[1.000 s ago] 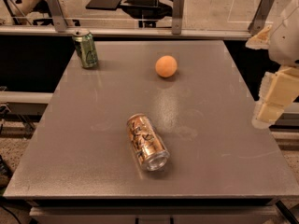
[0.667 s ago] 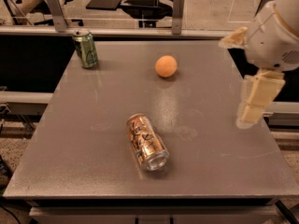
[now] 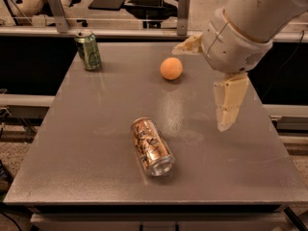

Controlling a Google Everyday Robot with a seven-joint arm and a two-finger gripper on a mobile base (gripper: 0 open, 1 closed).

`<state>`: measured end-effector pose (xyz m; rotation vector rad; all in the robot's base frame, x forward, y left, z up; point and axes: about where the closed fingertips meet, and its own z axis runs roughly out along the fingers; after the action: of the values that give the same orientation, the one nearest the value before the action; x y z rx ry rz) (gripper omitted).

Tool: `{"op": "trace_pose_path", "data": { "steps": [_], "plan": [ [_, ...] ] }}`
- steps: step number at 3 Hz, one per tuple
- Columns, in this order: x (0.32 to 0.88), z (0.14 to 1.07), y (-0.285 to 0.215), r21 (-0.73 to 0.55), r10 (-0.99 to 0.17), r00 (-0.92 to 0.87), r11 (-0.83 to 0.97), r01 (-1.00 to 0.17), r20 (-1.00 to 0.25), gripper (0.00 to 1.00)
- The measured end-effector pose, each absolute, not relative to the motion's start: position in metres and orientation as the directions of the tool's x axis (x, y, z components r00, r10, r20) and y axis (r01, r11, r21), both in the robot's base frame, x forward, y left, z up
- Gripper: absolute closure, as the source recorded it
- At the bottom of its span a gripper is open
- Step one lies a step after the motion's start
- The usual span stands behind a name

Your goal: Place orange can upright

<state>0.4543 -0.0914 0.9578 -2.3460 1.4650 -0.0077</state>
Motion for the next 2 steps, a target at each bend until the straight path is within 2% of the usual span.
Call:
{"op": "trace_pose_path", "data": {
  "steps": [2],
  "plan": [
    [0.442, 0.937, -0.042, -0.268, -0.649, 0.758, -0.721, -0.639, -0.060, 0.00]
  ]
}}
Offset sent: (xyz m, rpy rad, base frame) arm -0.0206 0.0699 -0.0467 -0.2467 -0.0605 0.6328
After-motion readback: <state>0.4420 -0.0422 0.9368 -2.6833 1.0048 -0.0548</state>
